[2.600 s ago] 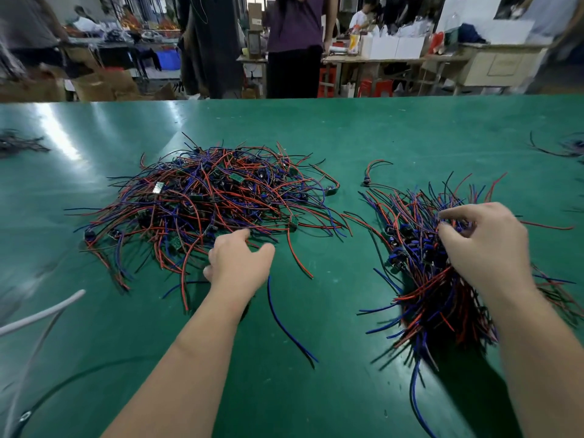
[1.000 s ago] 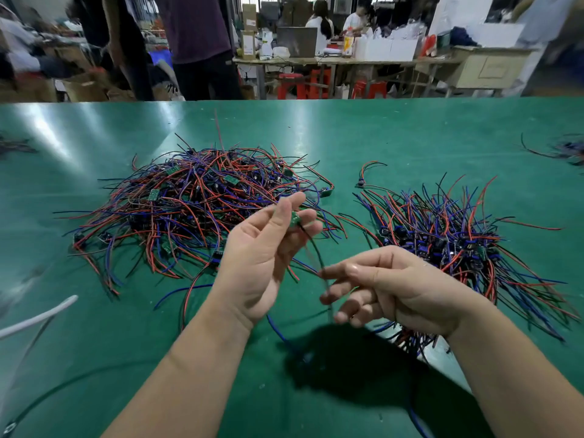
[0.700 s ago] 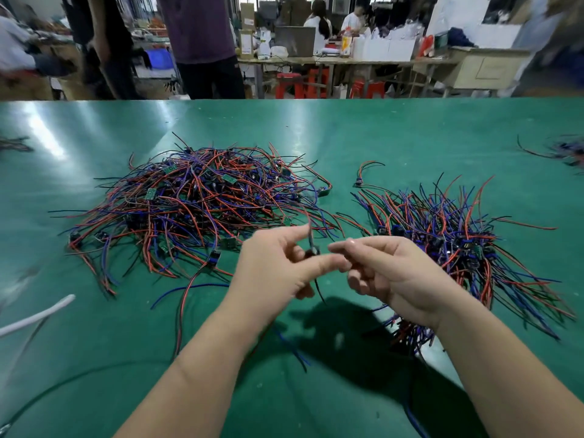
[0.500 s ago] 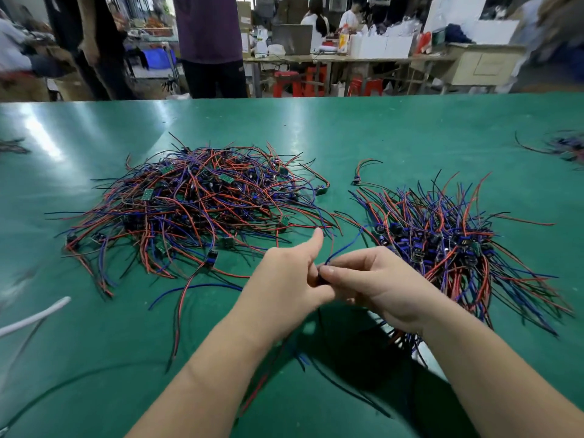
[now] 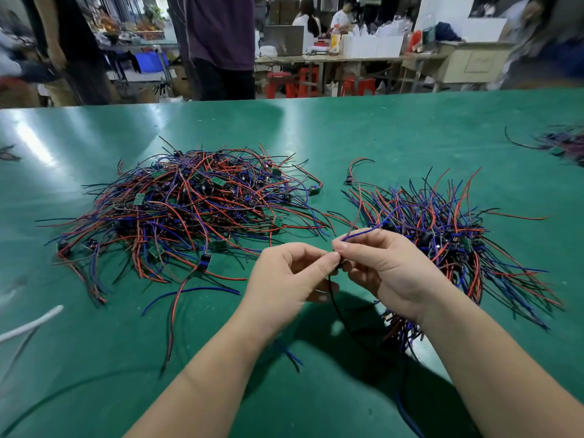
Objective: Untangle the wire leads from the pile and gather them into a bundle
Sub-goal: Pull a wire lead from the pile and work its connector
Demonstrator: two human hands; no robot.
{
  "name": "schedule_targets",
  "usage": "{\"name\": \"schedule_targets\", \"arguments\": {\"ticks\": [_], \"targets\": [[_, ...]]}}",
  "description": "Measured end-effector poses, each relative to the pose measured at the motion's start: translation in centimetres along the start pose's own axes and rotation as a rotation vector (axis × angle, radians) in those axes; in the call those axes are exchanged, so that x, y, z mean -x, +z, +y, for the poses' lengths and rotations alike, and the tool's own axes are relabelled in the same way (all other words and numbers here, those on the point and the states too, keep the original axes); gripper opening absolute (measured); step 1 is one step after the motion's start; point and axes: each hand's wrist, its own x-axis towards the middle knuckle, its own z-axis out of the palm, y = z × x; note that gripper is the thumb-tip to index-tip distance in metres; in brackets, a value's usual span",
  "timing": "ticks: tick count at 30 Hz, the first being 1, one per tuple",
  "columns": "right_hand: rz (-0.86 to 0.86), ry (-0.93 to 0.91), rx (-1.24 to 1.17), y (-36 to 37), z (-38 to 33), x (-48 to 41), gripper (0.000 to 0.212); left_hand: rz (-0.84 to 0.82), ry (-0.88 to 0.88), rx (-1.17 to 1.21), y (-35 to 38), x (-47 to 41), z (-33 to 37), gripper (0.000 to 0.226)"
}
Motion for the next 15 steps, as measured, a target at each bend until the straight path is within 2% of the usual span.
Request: {"name": "schedule_targets", "arguments": {"ticks": [3, 6, 12, 15], "targets": [[-0.047, -0.067, 0.015, -0.3, -0.1, 0.0, 0.012, -0.049, -0.031, 0.019, 0.5, 0.3, 0.2, 0.01], [-0.039, -0.116, 0.006, -0.8, -0.6, 0.0, 0.009, -0.104, -0.088, 0.13, 0.7, 0.5, 0.5, 0.014], [0.232, -0.216, -0.088, -3.0, -2.4, -0.7, 0.004, -0.264, -0.162, 0.033, 0.1, 0.8, 0.6, 0.015], [0.283, -0.266, -0.137, -4.2, -3.1, -0.8, 0.005, -0.332, -0.174, 0.004, 0.3, 0.9, 0.6, 0.015]]}}
